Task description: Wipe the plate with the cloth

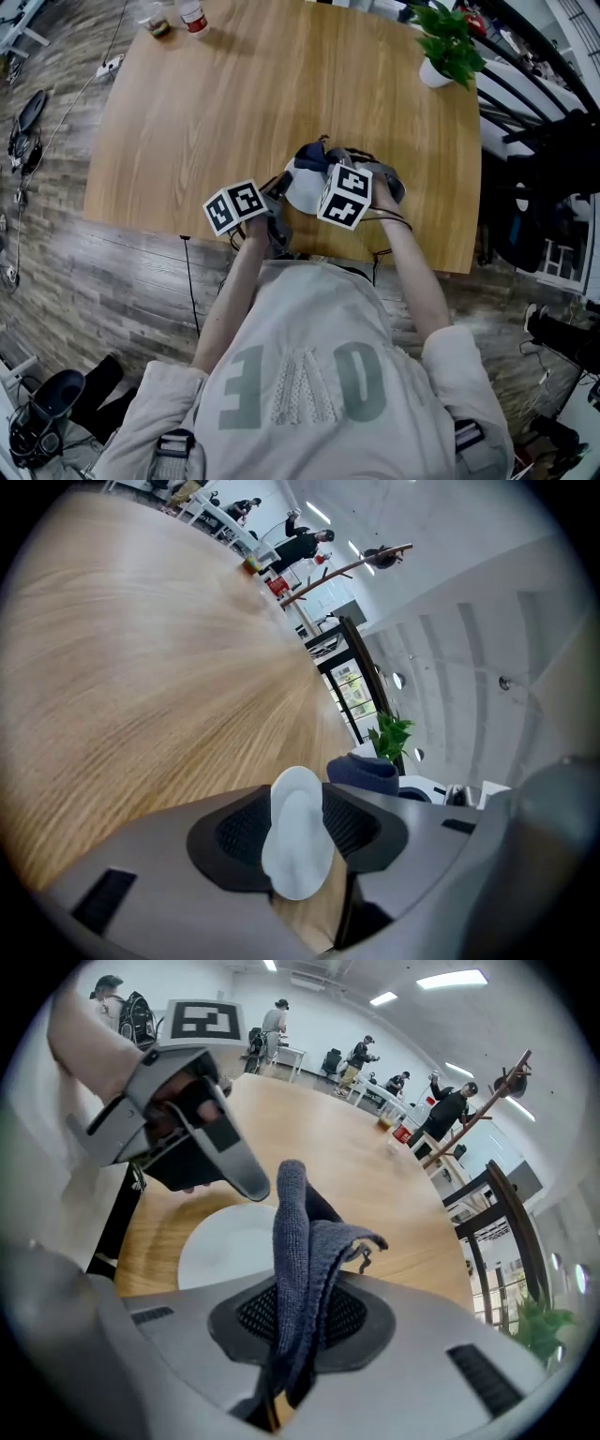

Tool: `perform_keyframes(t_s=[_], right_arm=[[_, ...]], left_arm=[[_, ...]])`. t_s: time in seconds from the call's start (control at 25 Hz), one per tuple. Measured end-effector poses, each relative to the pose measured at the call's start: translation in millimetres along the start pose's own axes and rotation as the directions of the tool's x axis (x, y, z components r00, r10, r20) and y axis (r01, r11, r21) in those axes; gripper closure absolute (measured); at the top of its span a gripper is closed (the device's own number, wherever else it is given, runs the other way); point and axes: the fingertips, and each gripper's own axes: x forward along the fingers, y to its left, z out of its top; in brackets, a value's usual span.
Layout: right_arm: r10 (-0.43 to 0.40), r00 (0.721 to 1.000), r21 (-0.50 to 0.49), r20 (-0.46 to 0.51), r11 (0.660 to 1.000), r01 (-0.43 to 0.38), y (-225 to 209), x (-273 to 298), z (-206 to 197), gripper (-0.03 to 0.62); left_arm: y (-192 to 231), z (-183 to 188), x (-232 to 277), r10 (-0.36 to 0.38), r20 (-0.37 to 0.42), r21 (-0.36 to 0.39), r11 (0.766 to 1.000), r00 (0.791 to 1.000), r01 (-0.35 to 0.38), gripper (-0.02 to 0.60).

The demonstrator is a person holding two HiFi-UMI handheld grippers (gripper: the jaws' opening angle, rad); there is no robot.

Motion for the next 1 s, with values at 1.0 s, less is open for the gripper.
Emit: perform_keyframes(t_s=[1.0], right_arm=[[0.183,0.983,-0.227,-0.028,0.956,-0.184,103,9,48,0.537]], left_arm=[[23,71,-50,0.038,0.185,0.004,0.999,0.982,-0.039,0.372]])
